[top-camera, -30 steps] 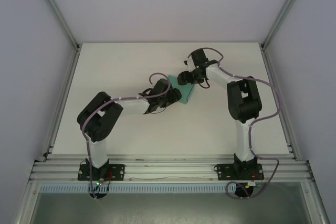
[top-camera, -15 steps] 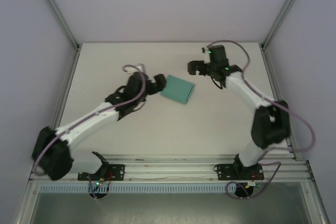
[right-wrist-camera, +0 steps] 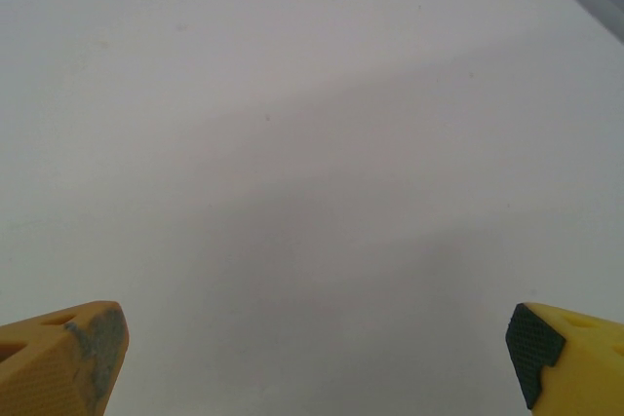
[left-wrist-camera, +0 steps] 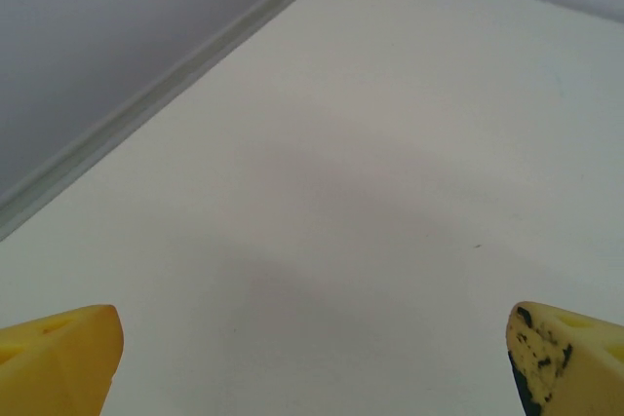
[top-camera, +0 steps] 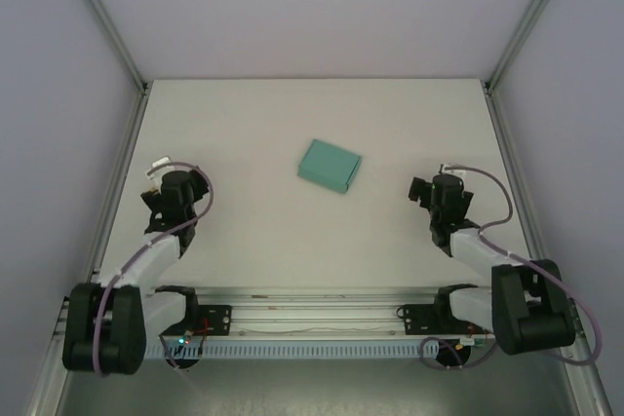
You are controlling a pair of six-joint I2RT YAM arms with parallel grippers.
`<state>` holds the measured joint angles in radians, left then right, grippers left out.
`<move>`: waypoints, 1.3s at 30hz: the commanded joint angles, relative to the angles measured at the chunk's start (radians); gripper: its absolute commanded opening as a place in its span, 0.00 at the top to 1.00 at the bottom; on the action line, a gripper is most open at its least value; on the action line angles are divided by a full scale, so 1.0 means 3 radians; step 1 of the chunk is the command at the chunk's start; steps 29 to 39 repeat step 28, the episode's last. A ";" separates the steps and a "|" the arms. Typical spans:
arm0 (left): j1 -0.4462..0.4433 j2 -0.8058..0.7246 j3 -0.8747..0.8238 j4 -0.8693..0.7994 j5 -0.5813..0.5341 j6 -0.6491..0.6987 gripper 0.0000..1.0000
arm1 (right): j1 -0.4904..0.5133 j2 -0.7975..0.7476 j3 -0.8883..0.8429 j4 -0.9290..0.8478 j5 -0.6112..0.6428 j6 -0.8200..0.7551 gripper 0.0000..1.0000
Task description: Assemble paper box
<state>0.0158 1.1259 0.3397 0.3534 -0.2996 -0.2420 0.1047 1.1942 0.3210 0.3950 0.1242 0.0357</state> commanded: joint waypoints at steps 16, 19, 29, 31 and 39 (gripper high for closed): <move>0.0066 0.1285 -0.0062 0.2168 0.0829 0.0690 0.00 | -0.0395 0.1030 0.0228 0.1475 -0.0264 -0.0001 0.00; 0.0064 0.1277 -0.0046 0.2087 0.0828 0.0690 0.00 | -0.0395 0.1014 0.0237 0.1435 -0.0266 -0.0001 0.00; 0.0044 0.1285 -0.0053 0.2134 0.0810 0.0714 0.00 | -0.0395 0.1010 0.0244 0.1416 -0.0266 -0.0001 0.00; 0.0044 0.1285 -0.0053 0.2134 0.0810 0.0714 0.00 | -0.0395 0.1010 0.0244 0.1416 -0.0266 -0.0001 0.00; 0.0044 0.1285 -0.0053 0.2134 0.0810 0.0714 0.00 | -0.0395 0.1010 0.0244 0.1416 -0.0266 -0.0001 0.00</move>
